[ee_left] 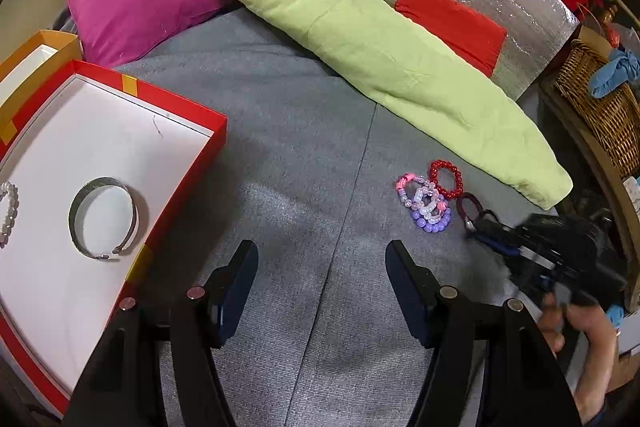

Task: Organize jewelry
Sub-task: 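Move both open tools back over the remaining bracelets, then grasp the pink-white bead bracelet with the left tool while the right tool grasps the black band, then carry both items to the red box and release them inside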

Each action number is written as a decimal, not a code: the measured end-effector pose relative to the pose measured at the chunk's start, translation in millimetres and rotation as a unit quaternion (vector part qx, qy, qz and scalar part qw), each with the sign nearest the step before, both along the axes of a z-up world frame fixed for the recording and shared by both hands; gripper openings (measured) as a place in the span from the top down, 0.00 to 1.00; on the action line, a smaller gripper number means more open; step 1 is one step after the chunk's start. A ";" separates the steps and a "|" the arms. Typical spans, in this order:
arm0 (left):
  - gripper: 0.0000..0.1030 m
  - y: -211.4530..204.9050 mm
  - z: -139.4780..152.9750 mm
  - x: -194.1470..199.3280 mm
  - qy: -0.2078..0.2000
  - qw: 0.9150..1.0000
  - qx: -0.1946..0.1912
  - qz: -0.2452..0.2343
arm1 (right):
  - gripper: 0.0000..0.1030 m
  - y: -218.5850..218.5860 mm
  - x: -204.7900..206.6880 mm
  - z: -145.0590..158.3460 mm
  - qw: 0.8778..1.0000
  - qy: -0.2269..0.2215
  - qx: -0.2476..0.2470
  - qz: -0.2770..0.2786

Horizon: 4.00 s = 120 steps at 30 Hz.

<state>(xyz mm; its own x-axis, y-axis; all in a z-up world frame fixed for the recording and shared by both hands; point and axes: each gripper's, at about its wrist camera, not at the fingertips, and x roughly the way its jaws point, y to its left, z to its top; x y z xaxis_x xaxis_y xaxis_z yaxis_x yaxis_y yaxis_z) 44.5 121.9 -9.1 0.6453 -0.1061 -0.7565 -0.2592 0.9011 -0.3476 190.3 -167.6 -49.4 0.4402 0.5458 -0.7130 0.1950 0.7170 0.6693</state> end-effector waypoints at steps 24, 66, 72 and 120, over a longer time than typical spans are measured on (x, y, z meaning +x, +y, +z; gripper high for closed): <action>0.47 -85.4 -22.2 86.8 0.045 0.996 0.019 -0.075 | 0.94 -50.0 -109.4 20.6 0.987 -0.128 -0.030 0.095; 0.93 -77.1 9.4 -11.2 -0.020 0.990 0.123 -0.070 | 0.94 -33.0 -120.7 29.3 0.977 -0.163 -0.083 0.110; 0.93 -79.3 9.8 -9.4 -0.020 0.990 0.127 -0.066 | 0.94 -26.3 -122.4 33.1 0.973 -0.171 -0.103 0.119; 0.93 167.9 38.9 -84.6 -0.058 0.980 0.011 0.191 | 0.94 214.7 -164.2 118.9 0.908 -0.239 -0.162 0.303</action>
